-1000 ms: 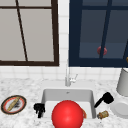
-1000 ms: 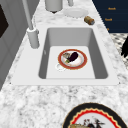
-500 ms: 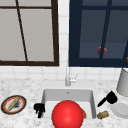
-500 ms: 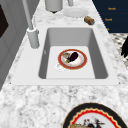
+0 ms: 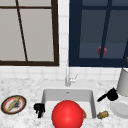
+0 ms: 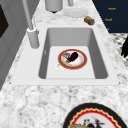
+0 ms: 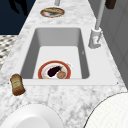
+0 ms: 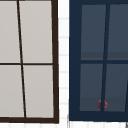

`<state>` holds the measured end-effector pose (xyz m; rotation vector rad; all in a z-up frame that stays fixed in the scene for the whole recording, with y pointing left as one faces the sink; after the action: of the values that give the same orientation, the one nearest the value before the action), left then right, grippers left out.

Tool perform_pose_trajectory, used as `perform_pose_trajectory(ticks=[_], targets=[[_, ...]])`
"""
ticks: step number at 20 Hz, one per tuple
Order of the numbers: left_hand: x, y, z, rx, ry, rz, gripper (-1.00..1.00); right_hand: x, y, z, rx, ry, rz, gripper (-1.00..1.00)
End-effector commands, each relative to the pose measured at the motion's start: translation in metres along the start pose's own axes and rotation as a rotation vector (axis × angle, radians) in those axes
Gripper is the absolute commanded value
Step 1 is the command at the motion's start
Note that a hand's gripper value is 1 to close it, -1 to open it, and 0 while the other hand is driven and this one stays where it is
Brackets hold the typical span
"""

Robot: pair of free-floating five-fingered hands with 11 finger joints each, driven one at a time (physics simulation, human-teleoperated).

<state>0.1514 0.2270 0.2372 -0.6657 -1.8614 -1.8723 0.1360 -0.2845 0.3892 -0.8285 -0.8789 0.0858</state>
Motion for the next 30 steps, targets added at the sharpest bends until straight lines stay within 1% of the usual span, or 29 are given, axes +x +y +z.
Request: perform_pose_trajectory(ticks=[1,10,14,16,18,21,23,26,28,30], targets=[[0.000,0.000,0.000,0.000,0.000,0.000,0.00,0.006,-0.006,0.003,-0.025,0.039,-0.134,-1.00],[0.000,0.000,0.000,0.000,0.000,0.000,0.00,0.026,-0.033,0.013,-0.002,0.088,-0.191,-1.00],[0.000,0.000,0.000,0.000,0.000,0.000,0.00,0.034,-0.052,0.018,0.023,0.101,-0.207,-1.00],[0.000,0.000,0.000,0.000,0.000,0.000,0.00,0.034,-0.065,0.021,0.047,0.093,-0.211,-1.00],[0.000,0.000,0.000,0.000,0.000,0.000,0.00,0.035,-0.075,0.024,0.062,0.093,-0.229,-1.00],[0.000,0.000,0.000,0.000,0.000,0.000,0.00,0.034,-0.085,0.029,0.078,0.082,-0.261,-1.00],[0.000,0.000,0.000,0.000,0.000,0.000,0.00,0.032,-0.093,0.032,0.081,0.072,-0.270,-1.00],[0.000,0.000,0.000,0.000,0.000,0.000,0.00,0.028,-0.107,0.040,0.091,0.066,-0.269,-1.00],[0.000,0.000,0.000,0.000,0.000,0.000,0.00,0.018,-0.114,0.054,0.110,0.066,-0.261,-1.00],[0.000,0.000,0.000,0.000,0.000,0.000,0.00,0.007,-0.118,0.066,0.114,0.059,-0.258,-1.00]])
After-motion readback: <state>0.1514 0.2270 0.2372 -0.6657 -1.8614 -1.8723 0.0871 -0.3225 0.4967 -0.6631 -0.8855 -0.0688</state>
